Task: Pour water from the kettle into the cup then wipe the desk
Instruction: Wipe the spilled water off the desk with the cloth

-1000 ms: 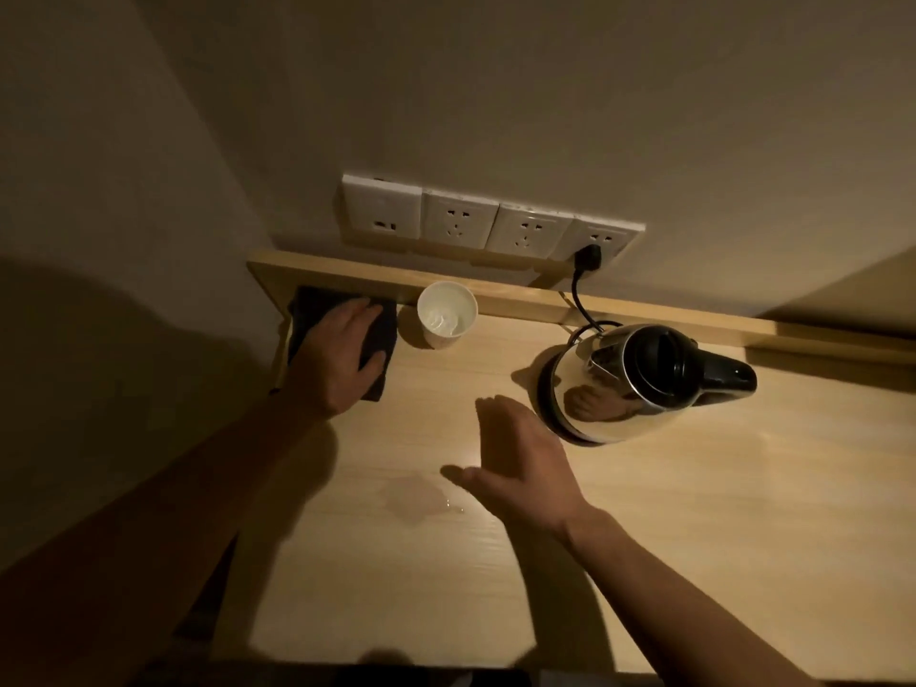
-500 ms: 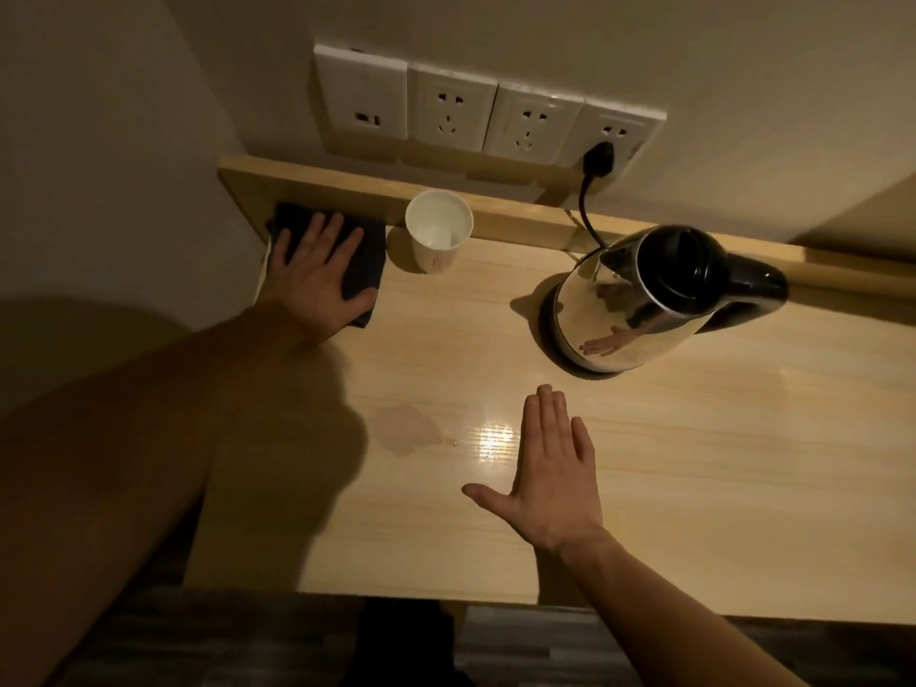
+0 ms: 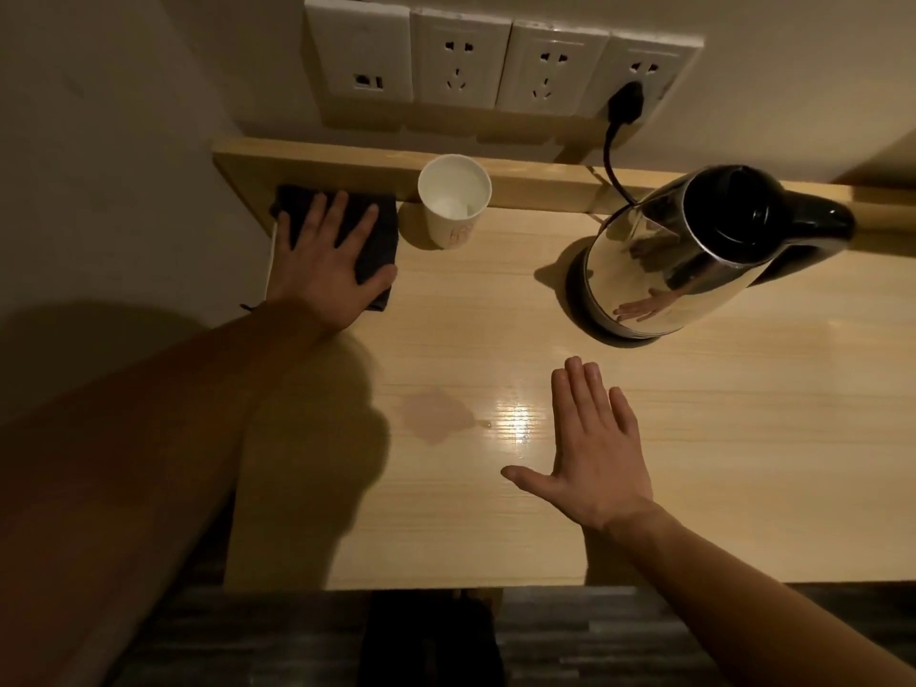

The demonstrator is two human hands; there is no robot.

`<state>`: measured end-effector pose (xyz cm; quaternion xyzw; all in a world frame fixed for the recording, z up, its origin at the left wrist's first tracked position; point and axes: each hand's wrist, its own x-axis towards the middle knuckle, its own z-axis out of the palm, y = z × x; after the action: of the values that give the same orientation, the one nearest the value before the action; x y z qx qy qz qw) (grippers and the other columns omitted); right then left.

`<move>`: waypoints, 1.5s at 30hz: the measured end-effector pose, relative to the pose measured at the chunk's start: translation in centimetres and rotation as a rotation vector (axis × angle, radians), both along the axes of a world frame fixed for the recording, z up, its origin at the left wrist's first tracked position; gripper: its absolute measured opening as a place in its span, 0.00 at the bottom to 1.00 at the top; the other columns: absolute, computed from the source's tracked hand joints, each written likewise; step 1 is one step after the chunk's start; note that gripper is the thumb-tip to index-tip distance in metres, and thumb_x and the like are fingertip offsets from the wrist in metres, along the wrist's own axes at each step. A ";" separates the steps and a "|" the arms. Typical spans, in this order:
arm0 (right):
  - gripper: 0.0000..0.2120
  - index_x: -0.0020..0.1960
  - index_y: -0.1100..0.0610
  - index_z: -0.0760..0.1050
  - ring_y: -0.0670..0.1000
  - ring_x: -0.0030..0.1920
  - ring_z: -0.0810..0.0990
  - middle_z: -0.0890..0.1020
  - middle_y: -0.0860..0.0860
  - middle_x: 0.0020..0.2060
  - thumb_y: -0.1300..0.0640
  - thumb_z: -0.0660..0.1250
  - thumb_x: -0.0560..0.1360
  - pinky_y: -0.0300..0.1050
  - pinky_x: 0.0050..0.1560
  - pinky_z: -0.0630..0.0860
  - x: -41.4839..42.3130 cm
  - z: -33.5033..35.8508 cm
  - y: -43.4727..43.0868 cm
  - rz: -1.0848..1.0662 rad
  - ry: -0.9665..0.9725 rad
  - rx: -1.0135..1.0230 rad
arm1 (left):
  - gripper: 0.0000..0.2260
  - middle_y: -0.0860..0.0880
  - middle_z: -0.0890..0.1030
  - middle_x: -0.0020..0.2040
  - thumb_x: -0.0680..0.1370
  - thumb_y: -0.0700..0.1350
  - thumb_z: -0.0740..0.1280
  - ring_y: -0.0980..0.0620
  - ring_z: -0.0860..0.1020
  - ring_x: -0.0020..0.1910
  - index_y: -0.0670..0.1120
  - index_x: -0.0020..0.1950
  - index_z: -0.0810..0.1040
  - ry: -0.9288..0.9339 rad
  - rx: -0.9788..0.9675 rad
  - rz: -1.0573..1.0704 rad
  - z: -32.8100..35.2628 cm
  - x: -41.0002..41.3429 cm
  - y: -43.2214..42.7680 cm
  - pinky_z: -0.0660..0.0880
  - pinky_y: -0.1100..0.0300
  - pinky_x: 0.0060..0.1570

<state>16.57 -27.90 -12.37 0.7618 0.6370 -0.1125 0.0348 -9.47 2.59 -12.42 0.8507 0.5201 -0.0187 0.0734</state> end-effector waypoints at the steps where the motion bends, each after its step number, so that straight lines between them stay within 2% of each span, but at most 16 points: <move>1: 0.60 0.85 0.57 0.41 0.55 0.85 0.40 0.43 0.54 0.85 0.16 0.52 0.70 0.60 0.80 0.45 0.0 0.0 0.0 0.001 -0.001 0.002 | 0.37 0.47 0.49 0.87 0.79 0.75 0.45 0.45 0.45 0.85 0.60 0.85 0.47 -0.005 0.001 0.000 -0.1 0.0 0.0 0.39 0.37 0.81; 11: 0.59 0.85 0.55 0.41 0.52 0.84 0.38 0.43 0.53 0.85 0.16 0.52 0.71 0.61 0.82 0.47 -0.1 -0.3 -0.4 -0.003 -0.007 0.035 | 0.37 0.44 0.53 0.86 0.79 0.73 0.47 0.44 0.49 0.85 0.58 0.85 0.51 -0.039 0.014 -0.022 -0.8 -1.5 -3.0 0.45 0.38 0.82; 20: 0.57 0.85 0.54 0.38 0.51 0.83 0.34 0.40 0.52 0.85 0.16 0.47 0.71 0.60 0.83 0.45 -0.3 -0.2 -0.5 0.002 -0.022 0.048 | 0.37 0.44 0.54 0.86 0.79 0.73 0.46 0.43 0.51 0.84 0.57 0.85 0.52 -0.031 0.034 0.008 -1.1 -5.5 -13.3 0.48 0.38 0.82; 26: 0.57 0.85 0.54 0.39 0.51 0.84 0.36 0.41 0.52 0.85 0.15 0.45 0.71 0.59 0.83 0.44 -0.3 0.1 -0.8 0.014 -0.008 0.083 | 0.38 0.45 0.52 0.86 0.79 0.73 0.47 0.45 0.49 0.85 0.57 0.85 0.51 -0.046 0.035 0.056 -1.5 -7.7 -20.5 0.46 0.41 0.82; 32: 0.58 0.85 0.54 0.41 0.52 0.84 0.38 0.43 0.52 0.85 0.15 0.45 0.71 0.59 0.83 0.45 -0.5 0.0 -1.0 0.024 -0.003 0.110 | 0.36 0.47 0.52 0.87 0.81 0.68 0.50 0.46 0.49 0.85 0.54 0.86 0.51 -0.072 0.006 0.093 -1.4 -9.0 -26.7 0.46 0.43 0.82; 35: 0.58 0.85 0.54 0.41 0.53 0.84 0.38 0.42 0.52 0.85 0.15 0.44 0.70 0.60 0.83 0.46 -0.4 0.0 -1.1 0.025 0.004 0.108 | 0.35 0.47 0.53 0.86 0.81 0.65 0.49 0.46 0.50 0.85 0.52 0.86 0.54 -0.105 -0.025 0.123 -1.0 -9.1 -29.7 0.47 0.44 0.82; 37: 0.58 0.85 0.54 0.41 0.53 0.84 0.38 0.42 0.53 0.85 0.15 0.44 0.70 0.60 0.83 0.46 -0.4 0.0 -1.2 0.025 0.008 0.109 | 0.34 0.46 0.58 0.85 0.80 0.62 0.49 0.45 0.55 0.84 0.50 0.84 0.60 -0.174 -0.055 0.154 -0.2 -9.2 -31.8 0.51 0.42 0.82; 40: 0.58 0.85 0.54 0.41 0.53 0.84 0.38 0.42 0.52 0.85 0.15 0.44 0.70 0.60 0.83 0.47 -0.2 -0.2 -1.2 0.025 0.016 0.113 | 0.28 0.41 0.73 0.78 0.79 0.55 0.57 0.41 0.70 0.78 0.43 0.75 0.76 -0.390 -0.022 0.239 0.5 -8.6 -35.0 0.65 0.39 0.76; 42: 0.58 0.85 0.54 0.41 0.52 0.84 0.37 0.42 0.52 0.85 0.15 0.45 0.70 0.60 0.83 0.47 -0.1 -0.2 -1.1 0.029 0.025 0.116 | 0.24 0.43 0.82 0.68 0.78 0.51 0.60 0.49 0.78 0.69 0.42 0.69 0.82 -0.582 -0.060 0.394 1.5 -7.5 -36.0 0.72 0.49 0.71; 43: 0.58 0.85 0.54 0.41 0.52 0.84 0.37 0.42 0.52 0.85 0.15 0.45 0.70 0.60 0.83 0.46 -0.1 -0.2 -1.1 0.028 0.027 0.116 | 0.23 0.49 0.87 0.59 0.78 0.52 0.60 0.58 0.81 0.61 0.42 0.66 0.84 -0.685 -0.112 0.497 2.0 -6.9 -35.8 0.76 0.58 0.63; 44: 0.58 0.85 0.54 0.41 0.52 0.84 0.37 0.42 0.52 0.85 0.15 0.45 0.70 0.60 0.83 0.46 -0.1 -0.3 -1.0 0.025 0.027 0.116 | 0.22 0.54 0.87 0.47 0.78 0.53 0.60 0.62 0.83 0.49 0.40 0.60 0.85 -0.783 -0.156 0.597 2.7 -6.3 -35.4 0.78 0.64 0.51; 45: 0.58 0.85 0.54 0.41 0.52 0.84 0.37 0.42 0.52 0.85 0.15 0.46 0.70 0.60 0.83 0.46 -0.1 -0.3 -1.0 0.023 0.027 0.114 | 0.20 0.53 0.85 0.40 0.78 0.53 0.62 0.58 0.84 0.42 0.38 0.53 0.85 -0.886 -0.179 0.681 3.0 -5.8 -34.6 0.80 0.62 0.44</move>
<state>16.48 -28.90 -12.64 0.7535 0.6516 -0.0857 -0.0161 -15.23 -31.98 -9.37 0.5518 0.6810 0.3210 0.3587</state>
